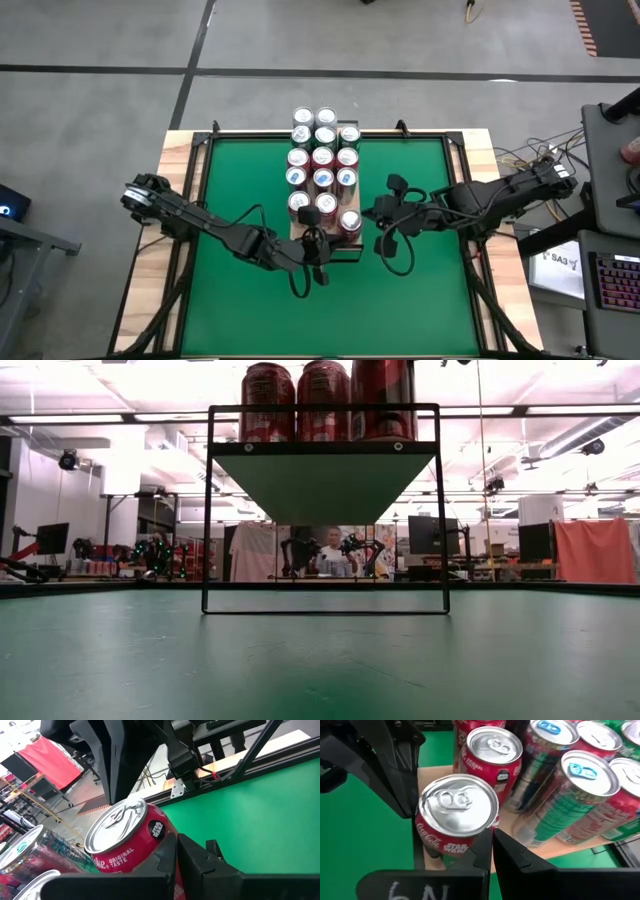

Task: Place canned beverage on shelf
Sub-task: Put the red can on the shelf

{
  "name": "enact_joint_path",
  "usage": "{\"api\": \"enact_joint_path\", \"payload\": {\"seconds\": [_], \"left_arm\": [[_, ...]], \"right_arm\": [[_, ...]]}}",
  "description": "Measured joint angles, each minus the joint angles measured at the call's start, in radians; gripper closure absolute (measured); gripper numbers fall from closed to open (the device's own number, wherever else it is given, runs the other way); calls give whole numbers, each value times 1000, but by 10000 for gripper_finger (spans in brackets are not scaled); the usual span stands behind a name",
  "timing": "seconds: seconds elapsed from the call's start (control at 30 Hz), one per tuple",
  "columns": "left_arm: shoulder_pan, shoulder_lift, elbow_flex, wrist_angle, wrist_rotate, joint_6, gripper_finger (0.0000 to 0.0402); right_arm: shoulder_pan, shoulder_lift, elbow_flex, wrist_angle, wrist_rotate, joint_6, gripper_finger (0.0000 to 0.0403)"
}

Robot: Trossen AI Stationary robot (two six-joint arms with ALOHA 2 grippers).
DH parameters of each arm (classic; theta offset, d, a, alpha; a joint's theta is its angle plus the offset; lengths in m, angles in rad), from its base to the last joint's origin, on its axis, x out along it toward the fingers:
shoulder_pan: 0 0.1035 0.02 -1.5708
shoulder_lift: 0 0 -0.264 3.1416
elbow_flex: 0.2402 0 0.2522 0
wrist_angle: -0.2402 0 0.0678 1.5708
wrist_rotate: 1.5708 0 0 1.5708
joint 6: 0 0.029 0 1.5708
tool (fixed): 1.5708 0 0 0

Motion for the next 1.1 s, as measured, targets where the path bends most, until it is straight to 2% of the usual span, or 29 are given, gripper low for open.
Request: {"api": "enact_joint_path", "payload": {"seconds": [0.17,0.3,0.53,0.83,1.1], "left_arm": [[-1,0,0,0,0,1,401],[-1,0,0,0,0,0,401],[0,-1,0,-5,0,-7,401],[0,-1,0,-8,-2,-15,401],[-1,-1,3,-10,-2,-48,401]], "right_arm": [[3,-3,2,-3,49,22,394],[2,-4,19,42,82,-53,394],[2,28,19,112,17,-140,394],[2,41,19,50,18,-62,394],[6,39,19,56,-23,-41,394]]}}
